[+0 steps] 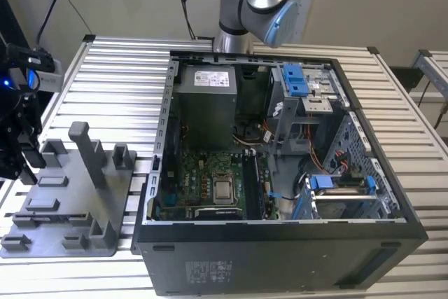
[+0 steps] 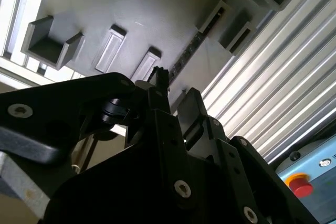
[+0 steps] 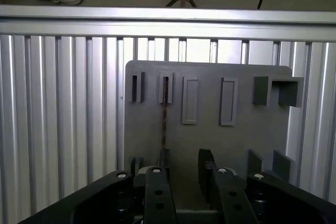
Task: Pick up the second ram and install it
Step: 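Pick up the second ram and move it above second insertion slot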
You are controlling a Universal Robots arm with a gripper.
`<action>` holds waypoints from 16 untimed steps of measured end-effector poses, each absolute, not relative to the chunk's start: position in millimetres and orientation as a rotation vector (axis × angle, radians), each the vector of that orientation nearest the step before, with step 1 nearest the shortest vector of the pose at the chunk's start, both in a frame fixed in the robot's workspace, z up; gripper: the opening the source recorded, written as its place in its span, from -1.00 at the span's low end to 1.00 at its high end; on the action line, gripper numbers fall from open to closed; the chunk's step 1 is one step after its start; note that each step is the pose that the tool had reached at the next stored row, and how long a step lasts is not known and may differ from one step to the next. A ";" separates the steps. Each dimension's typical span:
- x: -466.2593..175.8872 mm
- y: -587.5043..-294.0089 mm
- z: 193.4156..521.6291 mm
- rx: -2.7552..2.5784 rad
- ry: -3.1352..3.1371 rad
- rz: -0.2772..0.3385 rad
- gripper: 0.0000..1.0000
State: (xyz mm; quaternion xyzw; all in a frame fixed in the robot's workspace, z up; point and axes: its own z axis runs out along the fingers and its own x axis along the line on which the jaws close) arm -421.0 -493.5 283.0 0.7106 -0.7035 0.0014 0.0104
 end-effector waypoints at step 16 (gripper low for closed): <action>-421.2 -494.5 274.7 2.218 -2.196 0.004 -0.28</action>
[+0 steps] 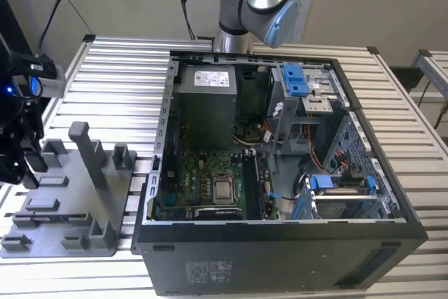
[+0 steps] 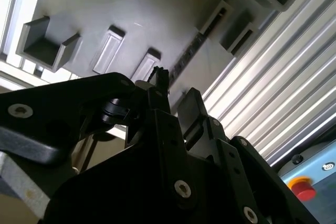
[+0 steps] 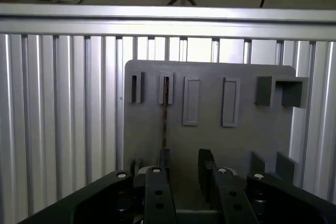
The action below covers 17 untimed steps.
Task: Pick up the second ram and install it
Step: 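Pick up the second ram and move it above second insertion slot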
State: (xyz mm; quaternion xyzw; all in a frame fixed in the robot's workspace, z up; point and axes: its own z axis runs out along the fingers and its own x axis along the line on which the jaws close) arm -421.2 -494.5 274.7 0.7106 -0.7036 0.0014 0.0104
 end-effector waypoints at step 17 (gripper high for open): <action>-421.2 -497.6 267.2 2.217 -2.195 0.005 -0.28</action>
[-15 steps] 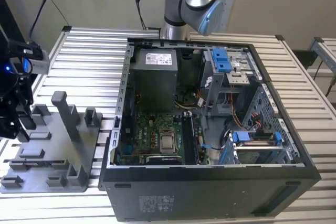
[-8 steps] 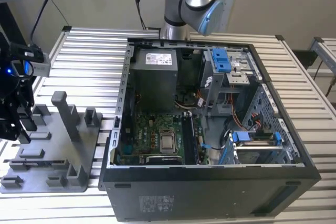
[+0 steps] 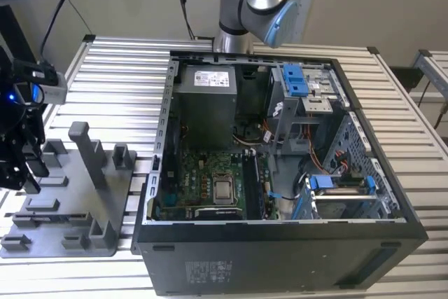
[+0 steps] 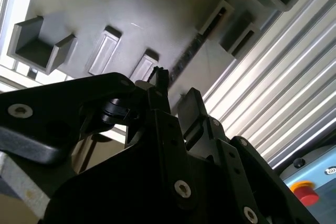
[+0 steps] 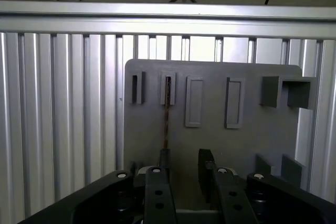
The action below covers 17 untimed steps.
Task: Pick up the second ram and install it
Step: 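Pick up the second ram and move it above second insertion slot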
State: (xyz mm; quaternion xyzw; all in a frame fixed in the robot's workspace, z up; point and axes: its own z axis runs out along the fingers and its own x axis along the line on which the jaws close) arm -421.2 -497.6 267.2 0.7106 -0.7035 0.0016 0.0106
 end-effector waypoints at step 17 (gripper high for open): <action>-423.8 -509.3 247.2 2.221 -2.194 0.008 -0.28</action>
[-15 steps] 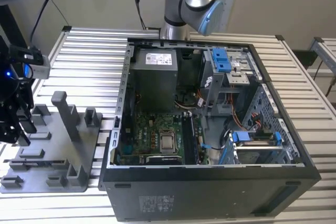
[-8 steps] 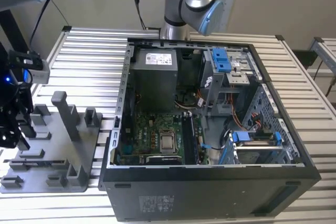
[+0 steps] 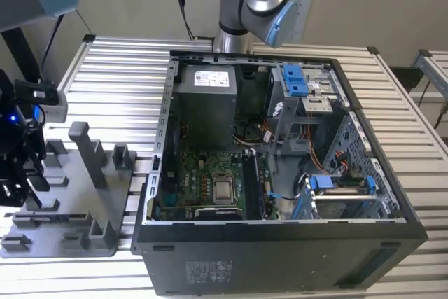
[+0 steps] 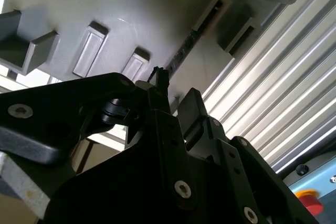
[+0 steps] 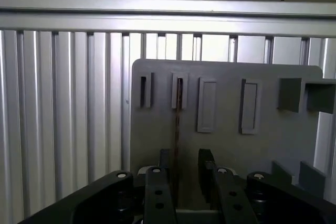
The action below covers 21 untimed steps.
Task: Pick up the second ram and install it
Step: 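Pick up the second ram and move it above second insertion slot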
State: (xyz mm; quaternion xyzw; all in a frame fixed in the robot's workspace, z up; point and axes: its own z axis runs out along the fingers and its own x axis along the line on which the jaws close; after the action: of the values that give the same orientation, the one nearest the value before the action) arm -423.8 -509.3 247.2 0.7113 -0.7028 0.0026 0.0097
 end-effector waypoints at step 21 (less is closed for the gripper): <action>-432.9 -519.2 217.8 2.243 -2.210 0.048 -0.28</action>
State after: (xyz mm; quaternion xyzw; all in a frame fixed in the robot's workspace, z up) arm -432.9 -519.2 217.8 0.7122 -0.7018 0.0153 -0.0037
